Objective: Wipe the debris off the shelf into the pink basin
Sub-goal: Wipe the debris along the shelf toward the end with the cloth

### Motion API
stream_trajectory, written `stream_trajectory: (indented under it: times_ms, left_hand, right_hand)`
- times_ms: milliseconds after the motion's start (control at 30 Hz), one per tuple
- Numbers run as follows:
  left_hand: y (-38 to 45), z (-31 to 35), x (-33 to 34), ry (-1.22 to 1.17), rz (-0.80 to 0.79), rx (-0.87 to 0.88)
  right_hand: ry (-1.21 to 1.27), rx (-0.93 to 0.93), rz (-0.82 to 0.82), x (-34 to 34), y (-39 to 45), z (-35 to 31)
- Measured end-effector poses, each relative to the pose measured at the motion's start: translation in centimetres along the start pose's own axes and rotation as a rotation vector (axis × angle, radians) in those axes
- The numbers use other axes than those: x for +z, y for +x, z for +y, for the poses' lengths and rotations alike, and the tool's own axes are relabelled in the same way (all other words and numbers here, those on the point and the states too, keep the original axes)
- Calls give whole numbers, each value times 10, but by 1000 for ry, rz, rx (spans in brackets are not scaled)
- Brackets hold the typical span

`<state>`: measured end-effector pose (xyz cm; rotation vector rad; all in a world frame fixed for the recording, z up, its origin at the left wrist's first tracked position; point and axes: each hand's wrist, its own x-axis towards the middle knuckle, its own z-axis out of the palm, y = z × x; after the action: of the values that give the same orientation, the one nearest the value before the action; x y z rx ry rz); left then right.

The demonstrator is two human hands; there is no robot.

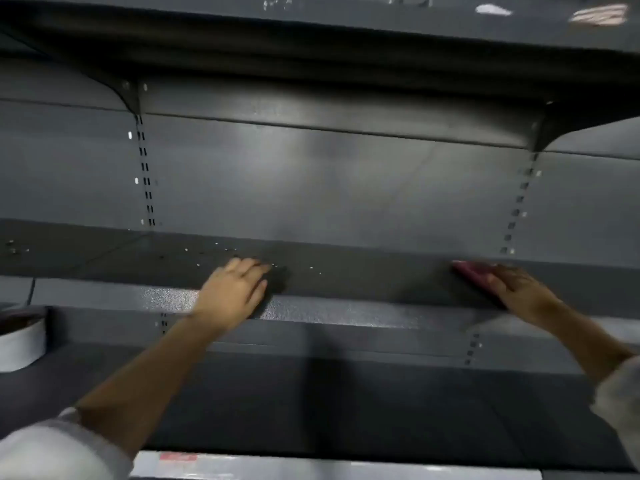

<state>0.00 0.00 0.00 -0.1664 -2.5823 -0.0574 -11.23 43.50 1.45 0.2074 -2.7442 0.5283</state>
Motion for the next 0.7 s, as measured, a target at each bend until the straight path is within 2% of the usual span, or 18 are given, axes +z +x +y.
stream_trajectory:
  times_ms: [33, 100, 200, 333, 433, 633, 700]
  left_hand:
    - [5, 11, 7, -54, 8, 50]
    - [13, 27, 23, 11, 110, 179]
    - [18, 34, 38, 84, 167, 309]
    - [17, 34, 45, 191, 174, 313]
    - [18, 34, 44, 107, 163, 327]
    - [22, 41, 49, -42, 86, 396]
    - [25, 49, 52, -69, 62, 424]
  right_hand:
    - [-12, 29, -7, 3, 12, 6]
    - [-36, 60, -78, 6, 31, 18]
    - [-44, 6, -220, 15, 43, 24]
    - [-77, -25, -166, 28, 55, 31]
    - [-58, 120, -205, 30, 63, 35]
    - [-250, 58, -281, 33, 73, 23]
    - [-240, 8, -211, 37, 72, 9]
